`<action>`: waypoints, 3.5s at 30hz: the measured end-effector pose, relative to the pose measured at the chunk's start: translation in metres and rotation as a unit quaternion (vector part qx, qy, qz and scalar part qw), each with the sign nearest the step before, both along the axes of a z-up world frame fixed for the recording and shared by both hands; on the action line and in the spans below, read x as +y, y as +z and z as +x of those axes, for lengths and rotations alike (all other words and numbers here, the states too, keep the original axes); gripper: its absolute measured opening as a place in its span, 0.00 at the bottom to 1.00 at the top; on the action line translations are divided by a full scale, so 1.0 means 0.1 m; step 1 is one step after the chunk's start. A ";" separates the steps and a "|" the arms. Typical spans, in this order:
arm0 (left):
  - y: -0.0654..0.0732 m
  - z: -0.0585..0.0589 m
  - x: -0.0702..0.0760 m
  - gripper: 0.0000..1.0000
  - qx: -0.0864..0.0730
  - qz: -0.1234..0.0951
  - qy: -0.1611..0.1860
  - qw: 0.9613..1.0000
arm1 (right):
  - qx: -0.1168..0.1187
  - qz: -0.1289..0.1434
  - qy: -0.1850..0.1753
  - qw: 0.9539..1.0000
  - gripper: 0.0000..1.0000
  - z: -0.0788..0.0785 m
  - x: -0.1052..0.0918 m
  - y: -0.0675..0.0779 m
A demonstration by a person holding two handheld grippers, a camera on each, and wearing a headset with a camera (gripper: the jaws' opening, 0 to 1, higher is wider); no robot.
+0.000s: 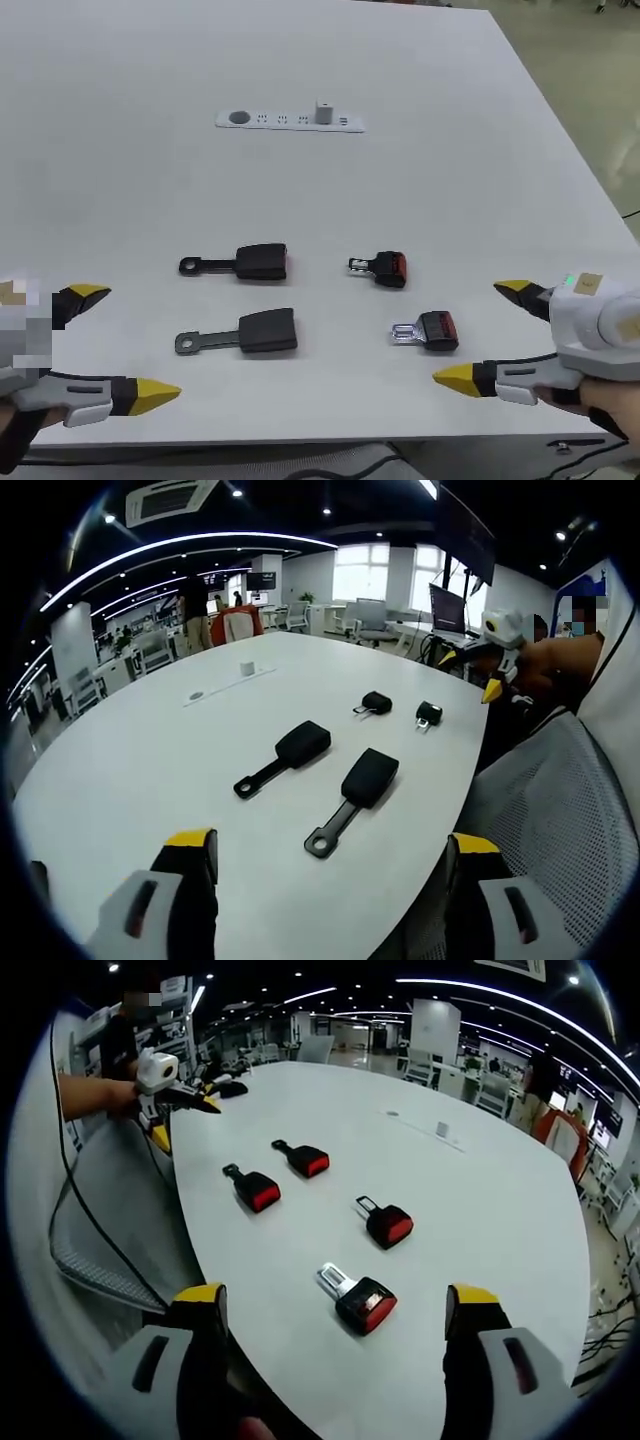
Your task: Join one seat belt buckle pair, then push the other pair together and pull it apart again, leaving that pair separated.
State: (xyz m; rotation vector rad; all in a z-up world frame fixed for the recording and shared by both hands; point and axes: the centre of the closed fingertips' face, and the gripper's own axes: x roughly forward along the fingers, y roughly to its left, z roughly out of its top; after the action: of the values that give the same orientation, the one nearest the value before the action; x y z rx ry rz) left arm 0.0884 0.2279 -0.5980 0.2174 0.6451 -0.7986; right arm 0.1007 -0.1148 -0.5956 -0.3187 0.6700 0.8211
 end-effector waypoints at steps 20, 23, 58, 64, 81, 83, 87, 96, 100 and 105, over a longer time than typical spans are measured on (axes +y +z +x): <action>0.01 0.08 0.03 0.93 -0.009 0.008 0.004 1.000 | -0.011 -0.009 0.017 1.000 0.82 0.03 0.02 0.06; 0.03 0.08 -0.01 0.90 -0.007 0.009 0.004 1.000 | -0.009 -0.009 0.019 1.000 0.81 0.04 0.02 0.06; -0.32 0.21 -0.63 0.61 0.022 0.034 -0.126 0.991 | 0.023 -0.079 0.120 0.989 0.61 0.18 0.05 -0.29; -0.45 0.24 -0.76 0.59 0.029 0.055 -0.156 0.986 | 0.029 -0.090 0.143 0.985 0.60 0.18 0.07 -0.36; -0.63 0.37 -1.02 0.54 0.043 0.103 -0.227 0.967 | 0.063 -0.129 0.216 0.966 0.49 0.21 0.05 -0.62; -0.63 0.39 -1.04 0.54 0.045 0.105 -0.230 0.967 | 0.067 -0.133 0.223 0.964 0.49 0.20 0.05 -0.64; -0.66 0.41 -1.08 0.51 0.049 0.110 -0.236 0.964 | 0.070 -0.142 0.234 0.959 0.49 0.22 0.01 -0.71; -0.73 0.38 -1.19 0.49 0.050 0.139 -0.270 0.952 | 0.088 -0.167 0.262 0.946 0.46 0.22 -0.09 -0.83; -0.77 0.38 -1.20 0.48 0.054 0.145 -0.284 0.946 | 0.092 -0.172 0.271 0.943 0.44 0.22 -0.10 -0.85; -0.78 0.41 -1.21 0.46 0.054 0.152 -0.297 0.941 | 0.099 -0.173 0.282 0.938 0.43 0.24 -0.06 -0.88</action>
State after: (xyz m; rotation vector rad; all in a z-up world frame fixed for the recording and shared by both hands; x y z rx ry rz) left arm 0.1294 0.1066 -0.6757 0.6757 0.8195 -1.2950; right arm 0.1245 -0.1212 -0.6832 -0.7801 0.9333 1.2958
